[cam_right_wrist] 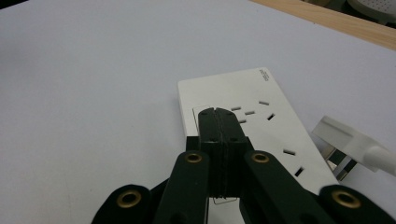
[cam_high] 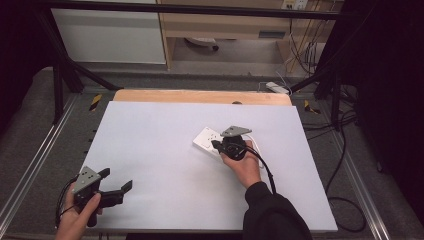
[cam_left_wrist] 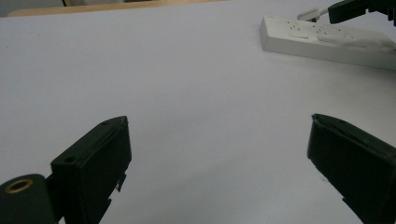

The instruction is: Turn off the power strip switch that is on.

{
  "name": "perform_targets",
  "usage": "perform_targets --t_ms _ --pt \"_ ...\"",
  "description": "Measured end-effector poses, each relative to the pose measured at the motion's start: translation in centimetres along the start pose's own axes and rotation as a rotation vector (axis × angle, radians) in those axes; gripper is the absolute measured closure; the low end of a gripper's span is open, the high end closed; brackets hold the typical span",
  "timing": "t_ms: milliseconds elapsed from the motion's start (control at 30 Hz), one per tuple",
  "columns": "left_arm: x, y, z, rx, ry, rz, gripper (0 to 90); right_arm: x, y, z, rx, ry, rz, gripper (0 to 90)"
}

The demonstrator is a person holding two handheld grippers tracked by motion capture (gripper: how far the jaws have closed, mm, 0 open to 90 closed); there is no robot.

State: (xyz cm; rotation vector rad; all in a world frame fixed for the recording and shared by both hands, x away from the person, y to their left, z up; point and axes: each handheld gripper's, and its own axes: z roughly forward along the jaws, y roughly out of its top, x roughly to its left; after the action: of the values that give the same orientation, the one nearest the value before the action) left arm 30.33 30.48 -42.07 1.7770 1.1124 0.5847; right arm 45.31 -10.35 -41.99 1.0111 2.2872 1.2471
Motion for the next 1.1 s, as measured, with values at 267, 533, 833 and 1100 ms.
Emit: perform_targets --t_ms 267,533,833,1100 --pt "0.0 0.0 0.0 0.001 0.001 0.007 6.1 0.3 -0.2 0.5 0.018 0.005 -0.012 90.0" --pt "-0.1 0.0 0.0 0.003 0.002 0.013 6.1 0.5 -0.3 0.7 0.032 0.009 -0.020 90.0" --pt "-0.1 0.0 0.0 0.005 0.002 0.014 6.1 0.6 -0.5 1.1 0.041 0.008 -0.025 90.0" --pt "-0.1 0.0 0.0 0.004 0.004 0.017 6.1 0.6 -0.9 1.3 0.052 -0.003 -0.023 90.0"
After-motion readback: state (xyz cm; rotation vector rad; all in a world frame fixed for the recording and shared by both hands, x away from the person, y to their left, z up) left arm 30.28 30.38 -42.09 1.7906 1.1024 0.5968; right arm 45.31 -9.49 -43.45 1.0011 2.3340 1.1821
